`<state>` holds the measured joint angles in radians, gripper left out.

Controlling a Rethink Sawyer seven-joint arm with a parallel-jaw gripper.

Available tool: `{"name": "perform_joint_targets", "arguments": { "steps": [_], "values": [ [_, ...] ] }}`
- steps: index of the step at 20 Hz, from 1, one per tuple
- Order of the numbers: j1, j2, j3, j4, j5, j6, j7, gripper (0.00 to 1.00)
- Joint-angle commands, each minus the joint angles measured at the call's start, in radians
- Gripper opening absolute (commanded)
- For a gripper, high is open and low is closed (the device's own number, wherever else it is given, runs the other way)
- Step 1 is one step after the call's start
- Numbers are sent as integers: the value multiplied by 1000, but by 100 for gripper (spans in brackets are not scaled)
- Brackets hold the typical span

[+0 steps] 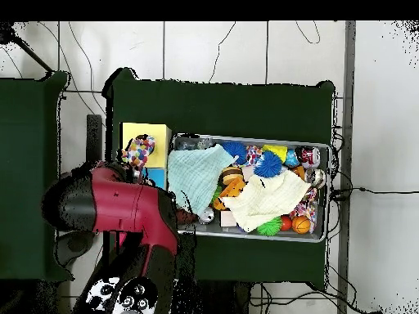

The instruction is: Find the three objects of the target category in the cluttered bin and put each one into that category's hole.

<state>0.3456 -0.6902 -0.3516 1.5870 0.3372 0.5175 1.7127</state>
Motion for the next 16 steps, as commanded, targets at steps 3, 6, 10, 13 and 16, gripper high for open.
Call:
{"name": "perform_joint_targets", "arguments": {
  "steps": [3, 6, 10, 13, 16],
  "values": [
    [-40, 60, 103, 30, 34, -71, 224, 0],
    [-39, 64, 102, 26, 35, -71, 226, 0],
    [-38, 67, 100, 19, 39, -61, 230, 0],
    [-41, 65, 104, 19, 41, -52, 226, 0],
    [-50, 65, 116, 24, 45, -56, 217, 0]
  ]
}}
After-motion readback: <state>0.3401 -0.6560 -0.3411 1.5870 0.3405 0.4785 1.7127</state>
